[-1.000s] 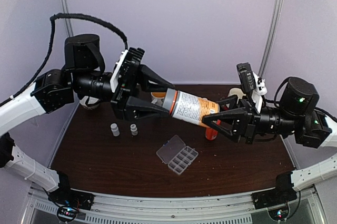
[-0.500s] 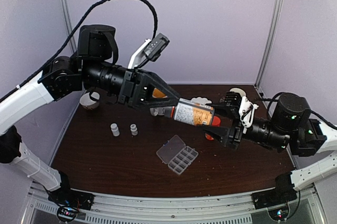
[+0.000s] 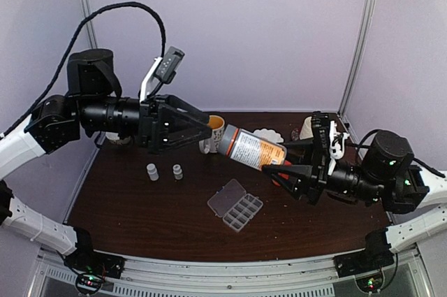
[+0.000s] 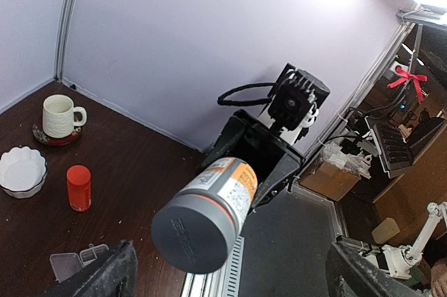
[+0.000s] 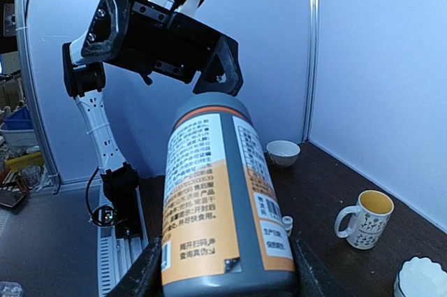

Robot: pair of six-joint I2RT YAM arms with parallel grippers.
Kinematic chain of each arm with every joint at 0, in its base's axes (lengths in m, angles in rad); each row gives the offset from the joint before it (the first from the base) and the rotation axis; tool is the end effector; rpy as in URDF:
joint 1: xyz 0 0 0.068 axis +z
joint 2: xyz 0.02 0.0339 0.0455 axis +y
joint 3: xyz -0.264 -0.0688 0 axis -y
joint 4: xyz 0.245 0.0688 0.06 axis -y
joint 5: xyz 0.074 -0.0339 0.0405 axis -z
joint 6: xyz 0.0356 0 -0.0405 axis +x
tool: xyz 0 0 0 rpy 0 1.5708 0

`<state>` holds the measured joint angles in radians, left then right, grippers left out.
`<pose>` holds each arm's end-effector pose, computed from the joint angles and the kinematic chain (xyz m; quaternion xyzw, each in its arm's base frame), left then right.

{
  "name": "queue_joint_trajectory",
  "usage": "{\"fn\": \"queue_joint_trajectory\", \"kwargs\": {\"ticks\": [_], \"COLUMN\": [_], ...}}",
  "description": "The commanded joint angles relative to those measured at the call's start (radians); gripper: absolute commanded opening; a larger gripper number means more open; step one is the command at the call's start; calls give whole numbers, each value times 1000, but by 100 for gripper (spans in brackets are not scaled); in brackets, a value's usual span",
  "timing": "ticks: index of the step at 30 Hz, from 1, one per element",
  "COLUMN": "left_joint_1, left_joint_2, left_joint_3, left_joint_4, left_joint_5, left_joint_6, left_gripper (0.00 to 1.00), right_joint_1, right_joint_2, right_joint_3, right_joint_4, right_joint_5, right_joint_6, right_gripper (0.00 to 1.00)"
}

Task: Sort the pills into containers
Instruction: Pass from the right arm to the left

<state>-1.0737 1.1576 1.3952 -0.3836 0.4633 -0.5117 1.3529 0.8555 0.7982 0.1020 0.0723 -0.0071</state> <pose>0.1018 -0.2209 0.4559 0.3484 0.6661 -0.5751 0.3228 0.0467 0.1989 0.3636 -0.4140 0.5535 0.4306 0.5804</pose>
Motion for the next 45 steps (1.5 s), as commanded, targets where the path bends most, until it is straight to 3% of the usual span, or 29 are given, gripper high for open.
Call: {"fn": "queue_joint_trajectory", "kwargs": {"ticks": [1, 9, 11, 13, 17, 19, 23, 26, 30, 32, 33, 36, 37, 38, 43, 45], "left_joint_1": [-2, -2, -2, -2, -2, -2, -2, -2, -1, -1, -2, -2, -2, -1, -1, -2], "left_joint_2": [71, 106, 114, 120, 133, 147, 167, 169, 173, 174, 176, 184, 189, 195, 235, 256], "left_joint_3": [24, 23, 26, 31, 39, 51, 57, 55, 62, 70, 74, 103, 116, 130, 204, 236], "left_joint_4": [39, 79, 86, 86, 76, 52, 30, 29, 23, 13, 2, -46, -76, -108, -299, -374], "left_joint_5": [19, 116, 151, 173, 188, 193, 208, 213, 219, 213, 208, 196, 191, 185, 164, 158], "left_joint_6": [-49, -85, -87, -85, -91, -91, -89, -85, -78, -76, -76, -66, -54, -47, 48, 88], "left_gripper": [97, 95, 84, 64, 49, 52, 70, 72, 44, 30, 26, 18, 17, 17, 17, 17], "right_joint_1": [8, 8, 8, 9, 9, 9, 8, 8, 8, 8, 8, 8, 8, 9, 9, 9], "right_joint_2": [-17, 11, 19, 25, 33, 33, 30, 25, 19, 18, 17, 12, 7, 2, -28, -43], "right_joint_3": [-30, -11, -14, -17, -18, -22, -32, -42, -51, -53, -53, -45, -39, -30, -32, -14], "right_joint_4": [127, 130, 137, 145, 148, 156, 161, 168, 168, 164, 156, 108, 79, 40, -86, -134], "right_joint_5": [-61, -70, -70, -69, -56, -48, -28, -24, -23, -20, -20, -20, -19, -22, -64, -109], "right_joint_6": [135, 125, 121, 119, 123, 123, 122, 123, 126, 127, 126, 127, 123, 122, 127, 145], "right_gripper": [4, 4, 4, 4, 5, 6, 6, 6, 10, 17, 25, 60, 77, 84, 88, 98]}}
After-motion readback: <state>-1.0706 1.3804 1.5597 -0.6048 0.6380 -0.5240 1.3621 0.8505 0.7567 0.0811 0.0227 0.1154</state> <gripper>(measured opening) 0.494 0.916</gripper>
